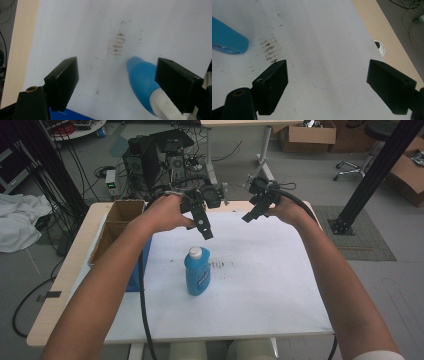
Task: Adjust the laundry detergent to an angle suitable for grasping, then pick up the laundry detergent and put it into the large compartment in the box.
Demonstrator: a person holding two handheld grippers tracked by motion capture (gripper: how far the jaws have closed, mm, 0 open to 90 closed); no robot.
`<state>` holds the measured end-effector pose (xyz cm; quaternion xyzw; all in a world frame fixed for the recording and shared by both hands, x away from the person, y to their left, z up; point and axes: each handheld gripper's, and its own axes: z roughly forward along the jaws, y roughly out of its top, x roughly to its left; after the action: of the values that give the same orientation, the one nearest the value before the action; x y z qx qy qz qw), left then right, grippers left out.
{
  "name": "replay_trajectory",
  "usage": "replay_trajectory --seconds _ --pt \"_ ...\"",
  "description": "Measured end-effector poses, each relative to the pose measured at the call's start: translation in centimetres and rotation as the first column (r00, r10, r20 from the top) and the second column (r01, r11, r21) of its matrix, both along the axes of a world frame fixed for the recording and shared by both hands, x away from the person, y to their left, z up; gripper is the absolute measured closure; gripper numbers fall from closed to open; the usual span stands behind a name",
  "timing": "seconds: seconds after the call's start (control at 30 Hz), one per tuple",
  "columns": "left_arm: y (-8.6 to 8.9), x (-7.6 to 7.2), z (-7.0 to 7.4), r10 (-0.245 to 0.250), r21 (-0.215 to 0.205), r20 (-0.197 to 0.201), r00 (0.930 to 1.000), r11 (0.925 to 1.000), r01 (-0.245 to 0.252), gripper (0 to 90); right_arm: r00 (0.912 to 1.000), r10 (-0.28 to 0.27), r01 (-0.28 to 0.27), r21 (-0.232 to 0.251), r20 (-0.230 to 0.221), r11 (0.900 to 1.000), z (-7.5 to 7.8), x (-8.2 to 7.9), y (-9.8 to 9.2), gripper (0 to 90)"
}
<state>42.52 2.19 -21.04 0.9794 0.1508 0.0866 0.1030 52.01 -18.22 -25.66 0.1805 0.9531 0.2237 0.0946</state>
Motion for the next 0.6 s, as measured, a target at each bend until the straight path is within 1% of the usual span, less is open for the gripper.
replay_trajectory --seconds 0.1,0.13,0.17,0.23,0.27,0.3,0.33,0.37,0.4,0.43,0.47,0.53,0.57,0.6 --pt "-0.1 -0.3 0.2 0.002 0.007 -0.003 1.0000 1.0000 -0.002 20.0 1.0000 0.002 -0.002 -0.001 0.004 1.000 0.1 -0.1 -0.1 17.2" --pt "-0.2 -0.5 0.3 0.020 0.007 -0.005 0.9998 0.9998 -0.020 19.9 1.0000 -0.002 0.002 0.001 0.007 1.000 0.3 -0.2 -0.2 17.1" --pt "-0.2 -0.5 0.3 0.020 0.007 -0.005 0.9998 0.9998 -0.020 19.8 1.0000 -0.002 0.002 0.001 0.007 1.000 0.3 -0.2 -0.2 17.1" --pt "-0.3 -0.8 0.6 0.051 0.020 0.002 0.9987 0.9985 -0.051 19.6 0.9999 -0.006 0.006 0.006 0.010 1.000 0.3 -0.3 -0.4 17.1" --pt "-0.3 -1.2 0.7 0.084 0.036 0.013 0.9964 0.9958 -0.084 20.1 0.9999 -0.003 0.003 0.007 0.012 1.000 0.4 -0.4 -0.5 17.1" --pt "-0.3 -1.2 0.7 0.084 0.036 0.013 0.9964 0.9958 -0.084 20.0 0.9999 -0.003 0.003 0.007 0.012 1.000 0.4 -0.4 -0.5 17.1" --pt "-0.3 -1.4 0.8 0.113 0.053 0.015 0.9935 0.9921 -0.113 20.0 0.9999 -0.005 0.005 0.007 0.010 1.000 0.4 -0.5 -0.5 17.1" --pt "-0.3 -1.5 0.9 0.117 0.058 0.016 0.9930 0.9914 -0.117 18.6 0.9999 -0.005 0.005 0.008 0.012 1.000 0.3 -0.5 -0.5 17.1" --pt "-0.2 -1.9 1.1 0.150 0.064 0.021 0.9885 0.9865 -0.151 20.4 0.9999 -0.004 0.004 0.012 0.011 1.000 0.3 -0.5 -0.6 17.1" --pt "-0.2 -1.9 1.1 0.150 0.064 0.021 0.9885 0.9865 -0.151 19.8 0.9999 -0.005 0.005 0.012 0.010 1.000 0.3 -0.6 -0.7 17.1" --pt "-0.1 -2.1 1.3 0.162 0.047 0.016 0.9866 0.9855 -0.163 19.3 1.0000 -0.004 0.004 0.013 0.009 1.000 0.2 -0.6 -0.7 17.1" --pt "0.1 -2.4 1.6 0.178 0.029 -0.001 0.9840 0.9836 -0.178 19.7 1.0000 -0.002 0.002 0.011 0.008 1.000 0.1 -0.6 -0.8 17.1" --pt "0.1 -2.4 1.6 0.178 0.029 -0.001 0.9840 0.9836 -0.178 19.8 1.0000 -0.002 0.002 0.011 0.008 1.000 0.1 -0.6 -0.8 17.1" --pt "0.1 -2.6 1.7 0.189 0.031 -0.008 0.9819 0.9815 -0.189 19.8 1.0000 -0.003 0.003 0.013 0.008 1.000 0.1 -0.6 -0.8 17.1"
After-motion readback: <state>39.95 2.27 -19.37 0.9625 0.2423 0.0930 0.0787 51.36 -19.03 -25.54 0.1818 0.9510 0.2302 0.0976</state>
